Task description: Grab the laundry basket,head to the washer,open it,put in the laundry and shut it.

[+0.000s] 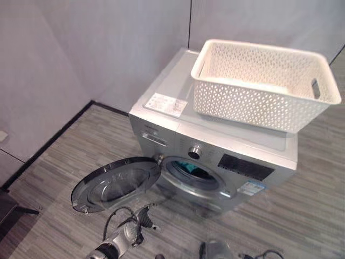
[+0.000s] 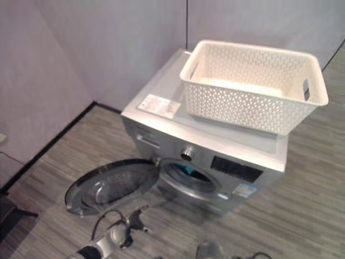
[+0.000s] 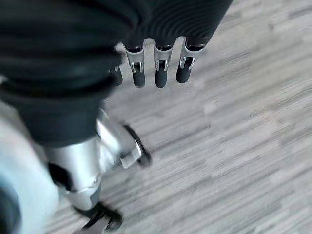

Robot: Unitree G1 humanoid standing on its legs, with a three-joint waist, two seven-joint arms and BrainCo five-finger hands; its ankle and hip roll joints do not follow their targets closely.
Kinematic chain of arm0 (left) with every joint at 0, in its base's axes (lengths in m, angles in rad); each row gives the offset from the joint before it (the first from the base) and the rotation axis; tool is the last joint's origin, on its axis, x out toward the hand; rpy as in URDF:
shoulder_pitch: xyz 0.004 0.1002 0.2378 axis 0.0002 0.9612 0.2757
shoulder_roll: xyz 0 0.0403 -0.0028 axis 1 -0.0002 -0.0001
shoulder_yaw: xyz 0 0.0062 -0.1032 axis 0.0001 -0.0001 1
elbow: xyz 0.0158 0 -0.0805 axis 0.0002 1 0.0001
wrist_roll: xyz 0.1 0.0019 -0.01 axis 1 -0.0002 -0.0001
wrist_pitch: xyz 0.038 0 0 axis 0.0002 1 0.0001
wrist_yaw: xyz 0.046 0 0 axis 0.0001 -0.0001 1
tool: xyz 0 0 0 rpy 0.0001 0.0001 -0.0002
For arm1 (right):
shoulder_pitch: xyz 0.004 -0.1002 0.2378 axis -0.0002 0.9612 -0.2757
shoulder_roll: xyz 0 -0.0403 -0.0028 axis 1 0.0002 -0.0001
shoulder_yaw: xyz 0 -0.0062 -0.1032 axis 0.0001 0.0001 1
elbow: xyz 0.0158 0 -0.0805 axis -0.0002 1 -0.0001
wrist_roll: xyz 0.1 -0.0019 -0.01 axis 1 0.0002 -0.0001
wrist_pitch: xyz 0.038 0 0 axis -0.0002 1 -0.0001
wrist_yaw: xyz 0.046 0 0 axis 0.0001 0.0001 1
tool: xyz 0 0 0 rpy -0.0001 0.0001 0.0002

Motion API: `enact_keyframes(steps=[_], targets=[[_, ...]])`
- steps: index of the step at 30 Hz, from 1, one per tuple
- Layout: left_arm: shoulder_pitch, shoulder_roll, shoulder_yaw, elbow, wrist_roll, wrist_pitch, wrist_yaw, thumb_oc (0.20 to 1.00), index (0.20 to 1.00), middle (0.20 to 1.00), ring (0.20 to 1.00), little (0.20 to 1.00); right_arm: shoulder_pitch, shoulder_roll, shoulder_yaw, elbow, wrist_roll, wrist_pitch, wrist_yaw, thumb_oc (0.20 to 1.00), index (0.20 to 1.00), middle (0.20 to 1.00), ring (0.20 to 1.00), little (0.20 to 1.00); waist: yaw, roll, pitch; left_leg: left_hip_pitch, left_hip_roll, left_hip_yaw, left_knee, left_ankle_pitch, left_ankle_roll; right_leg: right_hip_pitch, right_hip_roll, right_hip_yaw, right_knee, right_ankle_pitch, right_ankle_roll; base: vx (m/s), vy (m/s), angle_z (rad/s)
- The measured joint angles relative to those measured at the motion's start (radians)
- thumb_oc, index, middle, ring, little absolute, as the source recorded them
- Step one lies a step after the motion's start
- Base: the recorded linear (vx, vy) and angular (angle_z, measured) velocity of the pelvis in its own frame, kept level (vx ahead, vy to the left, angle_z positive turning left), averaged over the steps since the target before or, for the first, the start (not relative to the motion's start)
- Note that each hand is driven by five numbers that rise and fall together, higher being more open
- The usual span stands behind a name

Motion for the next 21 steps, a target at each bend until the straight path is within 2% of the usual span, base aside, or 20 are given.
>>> enact_keyframes(steps=[1, 2, 4, 5, 6, 7, 8, 9, 12, 14, 15, 17, 18, 20, 21], targets=[[0.015, 0.0, 0.017, -0.001, -0.015, 0.001, -0.002, 1.0, 1.0, 1.0, 1.0, 1.0, 0.007, 0.002, 0.02, -0.016, 0.0, 0.001, 0.004, 1.0, 1.0, 1.0, 1.0, 1.0, 0.02, -0.019, -0.012, 0.001, 0.002, 0.01, 0.001, 0.003, -0.004, 0.027, 0.005, 0.018, -0.028, -0.006, 0.005, -0.24, -0.211, -0.4], [0.039, 0.008, 0.037, 0.0, -0.023, 0.003, -0.005, 1.0, 1.0, 1.0, 1.0, 1.0, 0.004, 0.006, 0.055, -0.053, 0.002, 0.0, 0.013, 1.0, 1.0, 1.0, 1.0, 1.0, 0.033, -0.046, -0.027, -0.002, 0.005, 0.007, 0.004, 0.015, -0.006, 0.076, 0.043, 0.028, -0.136, -0.01, -0.048, -0.21, -0.179, -0.42], [0.05, 0.0, 0.041, -0.002, -0.023, 0.003, -0.006, 1.0, 1.0, 1.0, 1.0, 1.0, -0.012, 0.007, 0.075, -0.087, 0.001, -0.002, 0.017, 1.0, 1.0, 1.0, 1.0, 1.0, 0.047, -0.066, -0.04, -0.054, 0.031, -0.014, 0.08, 0.02, 0.0, 0.093, 0.071, 0.031, -0.207, 0.016, -0.099, -0.18, -0.16, -0.37], [0.06, -0.002, 0.046, -0.004, -0.026, 0.003, -0.005, 1.0, 1.0, 1.0, 1.0, 1.0, -0.018, 0.012, 0.091, -0.125, 0.002, -0.002, 0.024, 1.0, 1.0, 1.0, 1.0, 1.0, 0.06, -0.113, -0.066, -0.12, 0.025, -0.027, 0.129, 0.01, 0.002, 0.09, 0.068, 0.052, -0.26, 0.024, -0.17, -0.25, -0.225, -0.34], [0.06, -0.008, 0.046, -0.007, -0.034, 0.003, -0.005, 1.0, 1.0, 1.0, 1.0, 1.0, -0.018, 0.01, 0.093, -0.168, 0.004, -0.006, 0.03, 1.0, 1.0, 1.0, 1.0, 1.0, 0.065, -0.125, -0.072, -0.132, 0.001, -0.049, 0.09, 0.009, 0.004, 0.089, 0.07, 0.068, -0.284, 0.017, -0.192, -0.28, -0.229, -0.35], [0.058, -0.017, 0.045, -0.01, -0.044, 0.003, -0.006, 1.0, 1.0, 1.0, 1.0, 1.0, -0.019, 0.001, 0.092, -0.185, 0.01, -0.013, 0.033, 1.0, 1.0, 1.0, 1.0, 1.0, 0.064, -0.115, -0.072, -0.141, -0.004, -0.059, 0.059, 0.014, 0.006, 0.086, 0.089, 0.07, -0.293, 0.027, -0.202, -0.32, -0.24, -0.32], [0.062, -0.019, 0.047, -0.017, -0.054, 0.003, -0.004, 1.0, 1.0, 1.0, 1.0, 1.0, -0.024, -0.003, 0.087, -0.215, 0.014, -0.017, 0.034, 1.0, 1.0, 1.0, 1.0, 1.0, 0.069, -0.107, -0.082, -0.141, 0.008, -0.069, 0.012, 0.085, -0.026, 0.066, 0.121, 0.076, -0.286, 0.029, -0.208, -0.32, -0.213, -0.3], [0.061, -0.014, 0.05, -0.02, -0.058, 0.005, -0.002, 1.0, 1.0, 1.0, 1.0, 1.0, -0.024, 0.003, 0.089, -0.235, 0.015, -0.022, 0.034, 1.0, 1.0, 1.0, 1.0, 1.0, 0.074, -0.115, -0.085, -0.146, 0.02, -0.063, 0.011, 0.094, -0.03, 0.058, 0.129, 0.075, -0.294, 0.025, -0.205, -0.34, -0.226, -0.24], [0.058, -0.005, 0.056, -0.048, -0.061, 0.008, 0.0, 1.0, 1.0, 1.0, 1.0, 1.0, -0.01, 0.006, 0.097, -0.27, 0.015, -0.035, 0.037, 1.0, 1.0, 1.0, 1.0, 1.0, 0.077, -0.11, -0.077, -0.178, 0.042, -0.075, 0.028, 0.111, -0.056, 0.049, 0.157, 0.049, -0.304, 0.026, -0.207, -0.27, -0.16, 0.15], [0.05, -0.011, 0.057, -0.08, -0.062, 0.009, 0.004, 1.0, 1.0, 1.0, 1.0, 1.0, 0.009, -0.013, 0.095, -0.275, 0.015, -0.041, 0.038, 1.0, 1.0, 1.0, 1.0, 1.0, 0.081, -0.092, -0.054, -0.197, 0.054, -0.101, 0.052, 0.127, -0.066, 0.067, 0.174, 0.03, -0.341, 0.049, -0.219, -0.28, -0.146, 0.34], [0.05, -0.011, 0.059, -0.091, -0.062, 0.008, 0.008, 1.0, 1.0, 1.0, 1.0, 1.0, 0.013, -0.03, 0.095, -0.283, 0.014, -0.044, 0.04, 1.0, 1.0, 1.0, 1.0, 1.0, 0.092, -0.076, -0.037, -0.203, 0.064, -0.104, 0.058, 0.141, -0.082, 0.067, 0.184, 0.023, -0.341, 0.054, -0.227, -0.28, -0.067, 0.2], [0.028, -0.007, 0.074, -0.096, -0.062, 0.01, 0.011, 1.0, 1.0, 1.0, 1.0, 1.0, 0.018, -0.06, 0.093, -0.319, 0.014, -0.043, 0.043, 1.0, 1.0, 1.0, 1.0, 1.0, 0.089, -0.071, 0.01, -0.242, 0.063, -0.128, 0.104, 0.177, -0.115, 0.073, 0.181, 0.005, -0.354, 0.065, -0.244, -0.23, -0.025, 0.2], [0.039, 0.014, 0.117, -0.12, -0.062, 0.011, 0.019, 1.0, 1.0, 1.0, 1.0, 1.0, 0.02, -0.085, 0.105, -0.38, 0.011, -0.043, 0.059, 1.0, 1.0, 1.0, 1.0, 1.0, 0.105, -0.102, 0.037, -0.266, 0.037, -0.242, 0.126, 0.232, -0.123, 0.043, 0.167, 0.03, -0.329, 0.074, -0.273, -0.09, 0.01, -0.22], [0.048, 0.045, 0.139, -0.129, -0.062, 0.012, 0.02, 1.0, 1.0, 1.0, 1.0, 1.0, 0.006, -0.117, 0.12, -0.429, 0.006, -0.044, 0.069, 1.0, 1.0, 1.0, 1.0, 1.0, 0.106, -0.125, 0.056, -0.265, 0.022, -0.366, 0.134, 0.236, -0.13, 0.037, 0.162, 0.055, -0.332, 0.092, -0.283, 0.0, 0.036, -0.5], [0.066, 0.067, 0.172, -0.166, -0.062, 0.015, 0.02, 1.0, 1.0, 1.0, 1.0, 1.0, 0.0, -0.138, 0.114, -0.456, -0.009, -0.045, 0.086, 1.0, 1.0, 1.0, 1.0, 1.0, 0.089, -0.13, 0.055, -0.237, 0.035, -0.41, 0.117, 0.231, -0.13, 0.048, 0.167, 0.066, -0.364, 0.109, -0.268, 0.08, 0.056, -0.39]])
